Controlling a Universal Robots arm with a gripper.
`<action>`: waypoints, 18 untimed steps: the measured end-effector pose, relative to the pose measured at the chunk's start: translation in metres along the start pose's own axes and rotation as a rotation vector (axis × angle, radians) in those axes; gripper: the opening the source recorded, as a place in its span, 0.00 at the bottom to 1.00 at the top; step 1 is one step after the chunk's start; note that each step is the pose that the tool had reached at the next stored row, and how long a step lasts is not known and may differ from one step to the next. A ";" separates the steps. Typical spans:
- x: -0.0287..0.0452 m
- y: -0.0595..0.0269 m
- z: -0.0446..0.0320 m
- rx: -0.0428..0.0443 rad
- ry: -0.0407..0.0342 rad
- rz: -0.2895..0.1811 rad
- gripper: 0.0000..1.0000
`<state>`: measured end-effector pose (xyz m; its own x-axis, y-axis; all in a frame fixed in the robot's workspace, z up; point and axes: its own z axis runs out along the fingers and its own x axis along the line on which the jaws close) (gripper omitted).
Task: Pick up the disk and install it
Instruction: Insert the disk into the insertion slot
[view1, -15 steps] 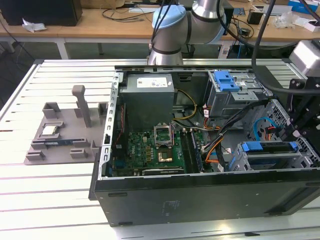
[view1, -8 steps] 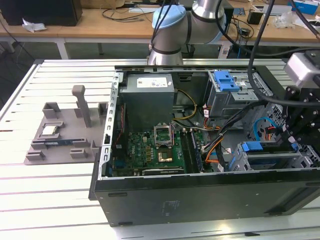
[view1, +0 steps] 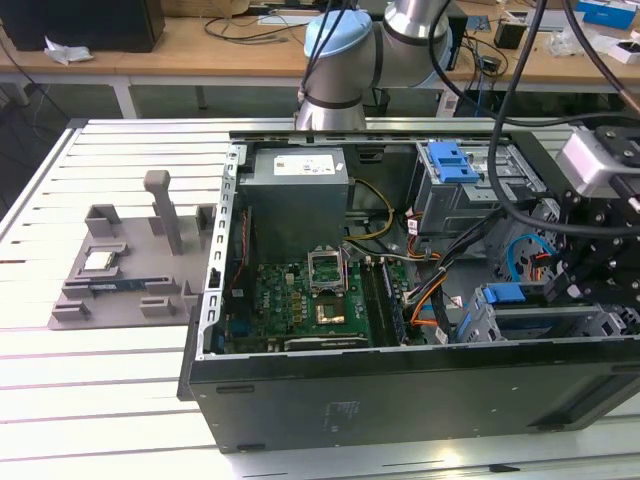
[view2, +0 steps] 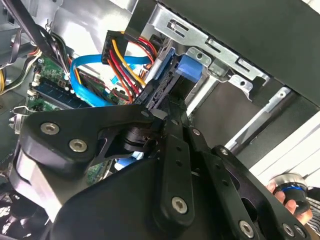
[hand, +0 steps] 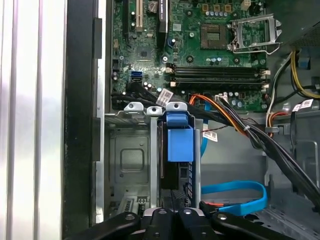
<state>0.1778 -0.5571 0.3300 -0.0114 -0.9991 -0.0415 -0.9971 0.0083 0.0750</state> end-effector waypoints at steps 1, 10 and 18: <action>0.0000 -0.0001 0.0012 -0.0001 0.0004 0.000 0.11; -0.0010 0.0017 -0.0226 0.0003 -0.0023 0.000 0.11; -0.0024 0.0043 -0.0572 0.0003 -0.0024 0.000 0.11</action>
<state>0.1778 -0.5570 0.3874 -0.0115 -0.9990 -0.0439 -0.9972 0.0081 0.0747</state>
